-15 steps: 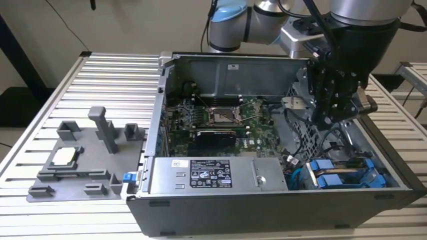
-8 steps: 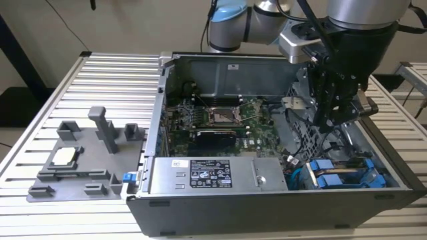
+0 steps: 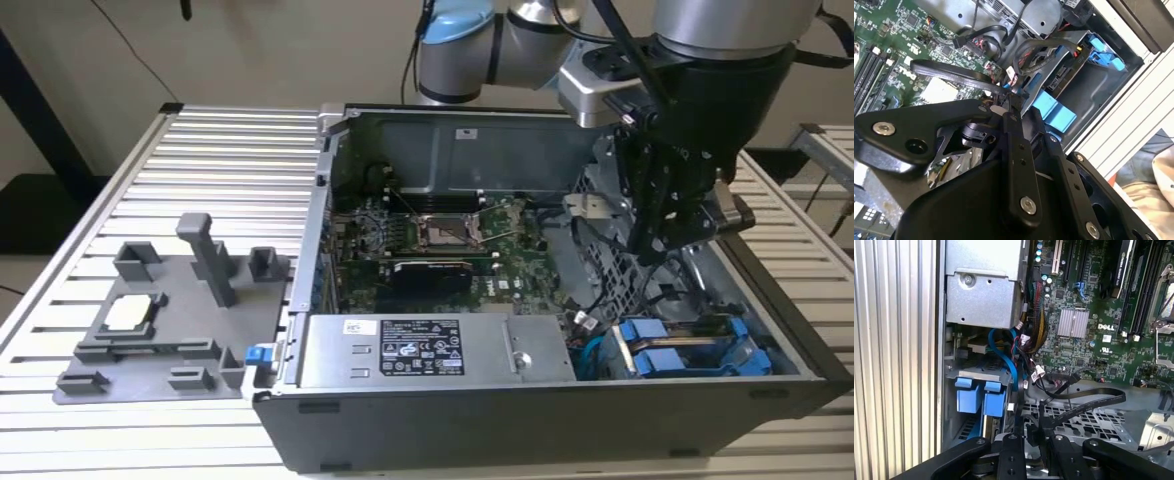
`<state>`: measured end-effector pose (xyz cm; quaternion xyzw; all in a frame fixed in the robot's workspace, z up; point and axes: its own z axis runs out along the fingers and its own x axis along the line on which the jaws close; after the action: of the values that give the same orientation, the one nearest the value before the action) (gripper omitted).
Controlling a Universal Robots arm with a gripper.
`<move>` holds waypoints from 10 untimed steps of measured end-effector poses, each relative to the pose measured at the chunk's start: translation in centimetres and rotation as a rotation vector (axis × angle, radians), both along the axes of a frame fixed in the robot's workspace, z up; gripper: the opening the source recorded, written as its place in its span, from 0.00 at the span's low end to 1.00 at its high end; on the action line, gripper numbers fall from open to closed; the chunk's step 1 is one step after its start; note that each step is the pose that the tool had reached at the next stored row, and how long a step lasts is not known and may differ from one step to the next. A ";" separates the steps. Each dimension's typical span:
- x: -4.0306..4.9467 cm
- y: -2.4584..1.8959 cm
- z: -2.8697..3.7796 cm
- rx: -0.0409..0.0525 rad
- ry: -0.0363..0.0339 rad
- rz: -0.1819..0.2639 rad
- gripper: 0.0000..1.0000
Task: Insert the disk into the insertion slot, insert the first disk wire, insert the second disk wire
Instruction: 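Insert the second disk wire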
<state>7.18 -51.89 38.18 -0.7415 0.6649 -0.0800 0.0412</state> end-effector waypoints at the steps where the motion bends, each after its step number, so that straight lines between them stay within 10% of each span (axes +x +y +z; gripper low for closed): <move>1: 0.00 0.00 0.01 -0.0002 0.0000 0.000 0.25; 10: 0.00 0.00 0.01 -0.0012 0.0000 0.000 0.16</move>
<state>7.18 -51.89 38.19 -0.7415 0.6649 -0.0804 0.0407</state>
